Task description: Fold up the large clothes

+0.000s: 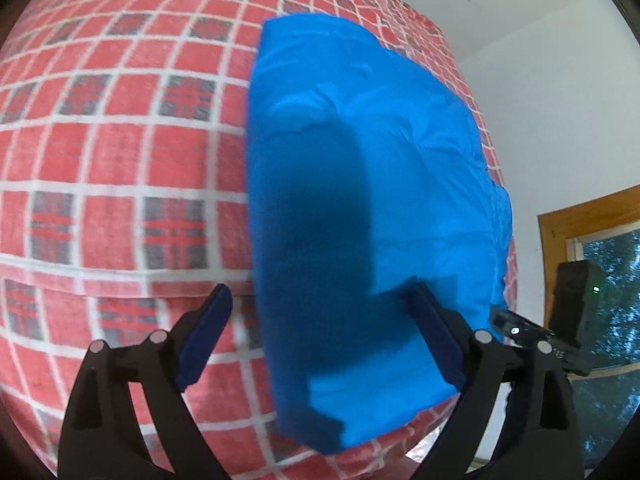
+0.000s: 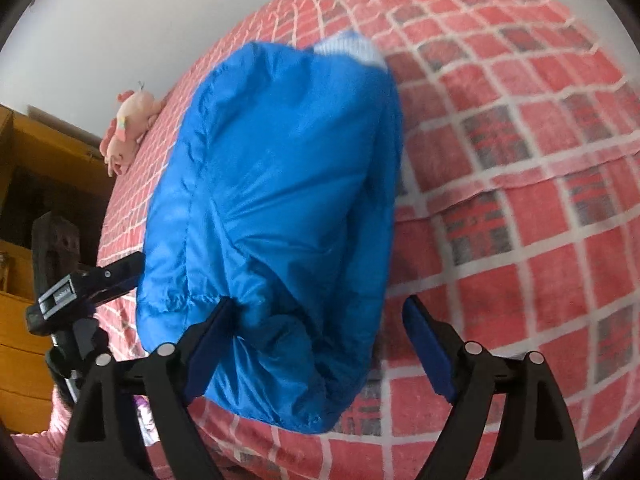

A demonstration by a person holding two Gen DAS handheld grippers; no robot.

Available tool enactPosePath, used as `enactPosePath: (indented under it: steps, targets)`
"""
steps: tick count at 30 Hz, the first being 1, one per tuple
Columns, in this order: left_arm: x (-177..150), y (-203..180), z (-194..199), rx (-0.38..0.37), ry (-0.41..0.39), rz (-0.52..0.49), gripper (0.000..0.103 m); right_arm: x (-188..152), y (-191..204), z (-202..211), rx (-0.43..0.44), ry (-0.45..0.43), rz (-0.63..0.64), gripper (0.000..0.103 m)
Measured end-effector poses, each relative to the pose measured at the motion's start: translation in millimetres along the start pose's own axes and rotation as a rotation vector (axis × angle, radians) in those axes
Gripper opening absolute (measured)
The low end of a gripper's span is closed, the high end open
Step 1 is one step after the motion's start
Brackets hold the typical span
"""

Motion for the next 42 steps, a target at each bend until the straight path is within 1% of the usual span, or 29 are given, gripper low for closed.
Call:
enactPosePath:
  steps: [2,4,5,7,8,9,12,13,16,18,23,28,32,34,35,37,38,39,40,42]
  targets:
    - [1.7,-2.9,-11.4,-0.051,0.022,-0.002,0.091,-0.2,-6.1,-6.9,0.054,0.013,-0.029,0.084]
    - [3.4,-6.4,-18.4,-0.070,0.021,-0.004,0.091,0.1,-12.9,-14.4,0.138,0.023,-0.061,0.077]
    - [4.0,-8.0,-20.1,-0.071,0.015,-0.007,0.091,0.8,-15.7,-16.7,0.163,0.022,-0.073,0.074]
    - [3.2,-9.9,-18.7,-0.080,-0.002,-0.006,0.081,1.5,-14.5,-15.6,0.181,0.022,-0.059,0.067]
    - [2.2,-11.3,-16.5,-0.080,-0.015,-0.016,0.078,1.3,-13.7,-13.9,0.189,0.021,-0.052,0.061]
    - [0.1,-10.5,-14.0,-0.080,-0.025,-0.023,0.073,1.3,-10.6,-10.9,0.195,0.015,-0.031,0.055]
    - [-1.4,-9.4,-5.8,-0.091,-0.050,-0.022,0.061,-2.4,6.4,-1.9,0.176,-0.006,0.051,0.044]
    - [-1.6,-10.3,-1.2,-0.092,-0.066,-0.025,0.057,-3.1,13.8,0.9,0.165,-0.016,0.077,0.043]
    - [-3.6,-14.8,14.0,-0.102,-0.112,-0.036,0.050,-4.3,38.7,6.7,0.105,-0.033,0.159,0.040]
    - [-5.6,-14.0,24.3,-0.114,-0.135,-0.036,0.047,-3.3,54.2,12.6,0.085,-0.045,0.208,0.038]
    - [-7.0,-14.7,55.9,-0.154,-0.212,-0.041,0.044,-0.4,101.7,27.0,0.053,-0.078,0.350,0.035]
    - [2.4,-11.4,86.7,-0.161,-0.297,-0.031,0.042,9.3,130.2,34.2,0.058,-0.097,0.429,0.034]
    - [12.2,-6.9,106.6,-0.121,-0.382,-0.040,0.042,29.7,160.6,23.6,0.079,-0.099,0.491,0.033]
    - [21.1,3.8,115.3,-0.112,-0.412,-0.026,0.042,35.9,171.4,16.4,0.102,-0.098,0.515,0.032]
    - [24.8,7.3,118.3,-0.103,-0.428,-0.024,0.041,43.2,182.8,9.5,0.096,-0.099,0.550,0.032]
    - [38.3,14.0,125.8,-0.061,-0.467,-0.030,0.041,52.7,197.6,-3.5,0.076,-0.088,0.603,0.031]
    - [45.6,21.4,126.4,-0.051,-0.478,-0.017,0.041,60.6,202.0,-11.4,0.079,-0.084,0.609,0.031]
    - [50.3,30.4,128.5,-0.048,-0.483,-0.007,0.041,71.0,203.0,-22.6,0.099,-0.073,0.596,0.031]
    - [58.1,41.4,126.5,-0.035,-0.495,0.007,0.040,80.4,201.5,-35.4,0.121,-0.061,0.580,0.031]
    - [69.3,60.3,118.9,-0.004,-0.498,0.027,0.040,94.5,192.7,-63.6,0.136,-0.022,0.539,0.031]
Point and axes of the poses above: each gripper's, at about its wrist camera, not at the fingertips, and z roughly against the way its jaws point, y to its left, x to its top, the point moved 1 cm from there along -z, roughly the way its jaws point, and after that the axes turned 13 degrees about x, right-handed, at the moved point
